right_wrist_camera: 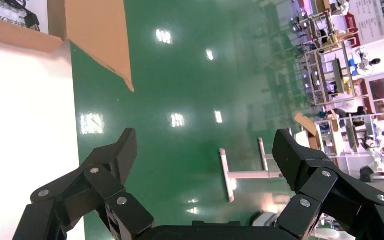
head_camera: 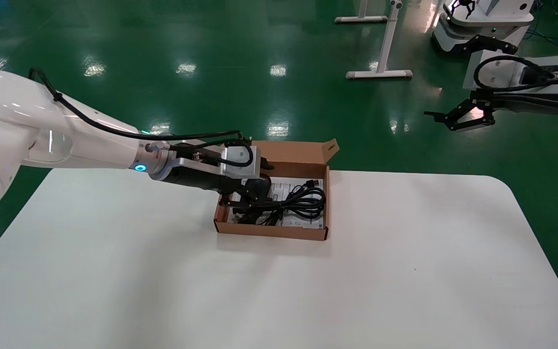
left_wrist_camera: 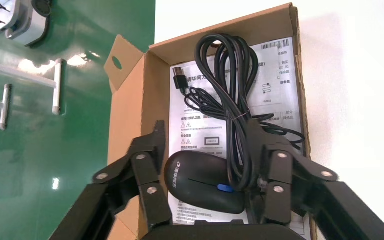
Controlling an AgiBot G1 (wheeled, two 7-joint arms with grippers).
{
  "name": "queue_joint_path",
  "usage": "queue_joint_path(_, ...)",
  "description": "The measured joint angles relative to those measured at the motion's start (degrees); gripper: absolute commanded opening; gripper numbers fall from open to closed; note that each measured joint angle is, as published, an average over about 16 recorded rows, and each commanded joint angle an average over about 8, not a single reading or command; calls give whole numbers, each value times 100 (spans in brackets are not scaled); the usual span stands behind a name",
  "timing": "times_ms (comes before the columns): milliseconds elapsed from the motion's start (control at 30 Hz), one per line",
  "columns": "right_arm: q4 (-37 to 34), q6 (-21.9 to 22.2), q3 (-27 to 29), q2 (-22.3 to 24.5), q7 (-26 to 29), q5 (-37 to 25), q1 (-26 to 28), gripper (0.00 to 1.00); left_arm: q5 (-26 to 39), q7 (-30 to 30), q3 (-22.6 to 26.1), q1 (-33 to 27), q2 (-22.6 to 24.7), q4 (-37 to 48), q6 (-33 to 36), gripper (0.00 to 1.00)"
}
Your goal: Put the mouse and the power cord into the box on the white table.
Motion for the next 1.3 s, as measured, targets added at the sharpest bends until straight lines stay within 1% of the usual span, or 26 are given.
queue_joint_path(133,285,-67,94,84,245,138,-197,100,-171,-173,-121,162,-166,-263,65,100)
queue_joint_path(300,799,-190,263,237,686,385,-551,100,-478,-485,-339,455,-463,-740,186,100)
queue_joint_path(1300,4440,-1060,1462,1321,3817,2138,-3060,100,-2652,-2696,-1882,2527,-2571,-4111,1038,100)
